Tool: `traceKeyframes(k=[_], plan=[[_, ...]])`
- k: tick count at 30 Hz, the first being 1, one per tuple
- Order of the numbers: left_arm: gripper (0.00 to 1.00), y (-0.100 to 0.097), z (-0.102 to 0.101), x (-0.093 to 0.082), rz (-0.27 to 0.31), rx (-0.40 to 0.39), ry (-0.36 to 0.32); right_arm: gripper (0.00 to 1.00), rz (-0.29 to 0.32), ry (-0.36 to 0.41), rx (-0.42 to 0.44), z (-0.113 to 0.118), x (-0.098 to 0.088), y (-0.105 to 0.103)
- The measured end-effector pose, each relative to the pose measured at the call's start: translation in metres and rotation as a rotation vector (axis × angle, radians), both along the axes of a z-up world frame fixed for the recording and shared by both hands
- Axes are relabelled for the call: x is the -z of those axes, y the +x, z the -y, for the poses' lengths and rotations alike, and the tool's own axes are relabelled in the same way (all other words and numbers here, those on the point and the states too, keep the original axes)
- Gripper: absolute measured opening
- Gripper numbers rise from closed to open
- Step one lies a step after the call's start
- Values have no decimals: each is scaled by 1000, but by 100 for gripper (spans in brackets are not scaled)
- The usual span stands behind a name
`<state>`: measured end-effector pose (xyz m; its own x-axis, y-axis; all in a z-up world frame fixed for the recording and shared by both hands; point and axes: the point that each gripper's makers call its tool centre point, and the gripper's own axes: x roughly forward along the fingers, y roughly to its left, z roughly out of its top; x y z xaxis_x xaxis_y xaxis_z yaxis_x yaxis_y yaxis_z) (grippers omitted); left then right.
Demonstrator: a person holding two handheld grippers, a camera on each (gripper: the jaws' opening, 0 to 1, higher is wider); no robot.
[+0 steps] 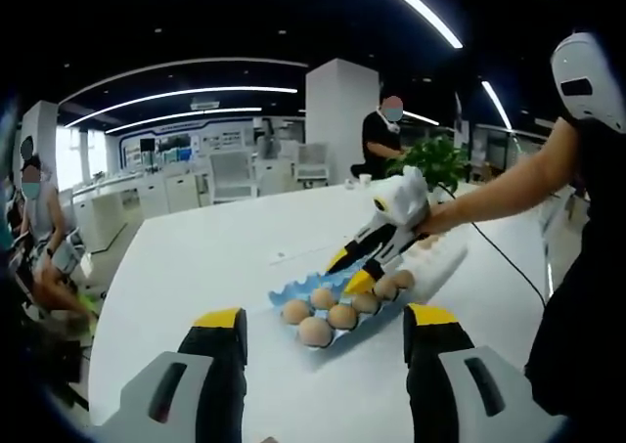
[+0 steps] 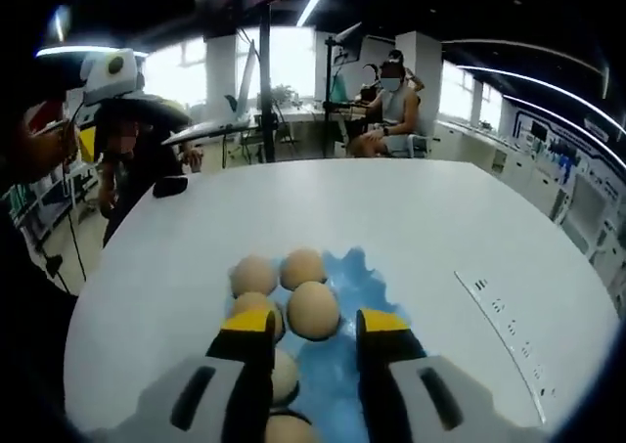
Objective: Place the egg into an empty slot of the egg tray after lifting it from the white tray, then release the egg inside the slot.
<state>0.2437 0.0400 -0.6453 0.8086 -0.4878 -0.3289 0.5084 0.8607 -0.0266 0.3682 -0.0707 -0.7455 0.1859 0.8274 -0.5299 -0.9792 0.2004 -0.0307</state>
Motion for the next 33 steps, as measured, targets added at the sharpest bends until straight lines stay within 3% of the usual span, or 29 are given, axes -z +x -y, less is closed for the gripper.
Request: traceKeyframes(k=[13,25,33], plan=[[65,2,5,-1,4,16,0,30,-40,60,144,52,-7,12],[65,2,8,-2,5,23,-1,30,-27,64,186,76,-9,15],[65,2,10,-1,2,29,1,30,-27,44,234,106,-4,15]])
